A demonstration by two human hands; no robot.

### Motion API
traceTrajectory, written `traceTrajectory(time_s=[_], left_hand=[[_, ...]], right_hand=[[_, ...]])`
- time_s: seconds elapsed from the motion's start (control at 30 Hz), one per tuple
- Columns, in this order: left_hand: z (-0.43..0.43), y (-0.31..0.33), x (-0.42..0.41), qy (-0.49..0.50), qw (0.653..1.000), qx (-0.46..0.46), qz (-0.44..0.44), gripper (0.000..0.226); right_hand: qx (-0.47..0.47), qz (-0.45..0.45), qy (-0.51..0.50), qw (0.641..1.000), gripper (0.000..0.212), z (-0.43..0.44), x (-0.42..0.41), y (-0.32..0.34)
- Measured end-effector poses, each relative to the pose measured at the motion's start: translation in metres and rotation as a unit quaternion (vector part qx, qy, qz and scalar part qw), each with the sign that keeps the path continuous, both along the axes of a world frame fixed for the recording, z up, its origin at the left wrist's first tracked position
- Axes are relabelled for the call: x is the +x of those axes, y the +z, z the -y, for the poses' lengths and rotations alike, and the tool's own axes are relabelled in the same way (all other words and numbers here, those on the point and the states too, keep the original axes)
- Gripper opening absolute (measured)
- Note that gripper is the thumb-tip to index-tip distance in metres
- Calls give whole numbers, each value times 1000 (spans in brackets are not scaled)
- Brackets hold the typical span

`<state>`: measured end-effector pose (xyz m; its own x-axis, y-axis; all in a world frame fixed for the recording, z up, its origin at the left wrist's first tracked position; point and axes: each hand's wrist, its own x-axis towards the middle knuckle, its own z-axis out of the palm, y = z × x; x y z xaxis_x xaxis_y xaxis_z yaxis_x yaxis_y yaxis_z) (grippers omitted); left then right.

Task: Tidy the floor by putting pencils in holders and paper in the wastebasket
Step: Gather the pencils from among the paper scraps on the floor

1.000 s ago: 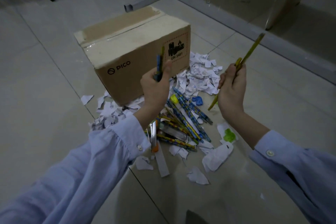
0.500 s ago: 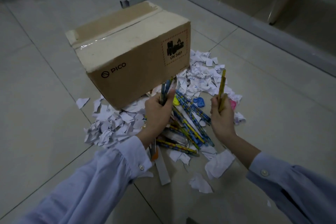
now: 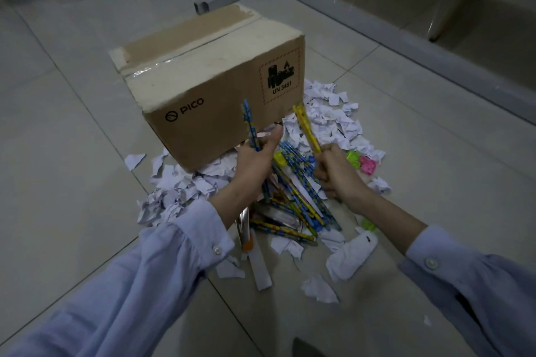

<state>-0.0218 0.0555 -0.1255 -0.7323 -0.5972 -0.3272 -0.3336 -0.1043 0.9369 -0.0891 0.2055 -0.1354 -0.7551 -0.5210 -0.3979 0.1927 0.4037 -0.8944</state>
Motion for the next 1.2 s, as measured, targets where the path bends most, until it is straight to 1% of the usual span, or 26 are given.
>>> traceTrajectory(time_s=[0.03,0.1,0.13,0.17,0.2,0.23,0.3,0.43,0.57,0.63,0.73,0.8,0.87,0.9,0.97,1.1,1.2], left_hand=[[0,1,1,-14,1000,15,2,60],[0,1,3,-45,998,36,-6,61],[0,2,3,-53,998,40,-11,55],[0,2,3,-54,998,41,-19,44],[-1,3,3,-55,997,44,-28,30],[-1,5,3,-54,997,49,-36,24],[-1,8,3,-46,997,51,-35,34],[4,10,1,6,999,37,-10,32],[8,6,3,24,999,23,-12,38],[10,6,4,34,999,31,-9,42],[15,7,4,49,997,53,8,36],[20,7,5,50,997,61,17,35],[25,5,7,49,997,64,14,36],[26,5,8,51,996,68,13,37],[30,4,11,50,995,82,4,39],[33,3,17,34,988,147,-37,40],[35,4,22,24,982,181,-47,38]], right_hand=[[-12,11,6,1000,18,2,2,4],[-15,-18,21,1000,16,5,8,10],[-4,-48,37,998,16,6,10,13],[8,-74,54,996,17,7,12,15],[17,-87,69,994,19,8,15,16],[21,-90,82,992,20,10,17,18],[27,-103,102,989,22,13,22,22],[19,-144,105,984,21,18,30,29],[16,-165,94,982,13,20,31,30],[12,-157,72,985,16,19,30,27],[26,-127,28,991,19,15,25,16],[89,-190,17,978,18,10,15,6],[187,-264,36,946,10,2,2,-7],[236,-285,53,927,12,-2,-3,-12],[297,-302,86,902,27,-6,-10,-23],[309,-319,114,889,40,-1,-10,-30],[318,-337,132,876,49,8,-9,-30]])
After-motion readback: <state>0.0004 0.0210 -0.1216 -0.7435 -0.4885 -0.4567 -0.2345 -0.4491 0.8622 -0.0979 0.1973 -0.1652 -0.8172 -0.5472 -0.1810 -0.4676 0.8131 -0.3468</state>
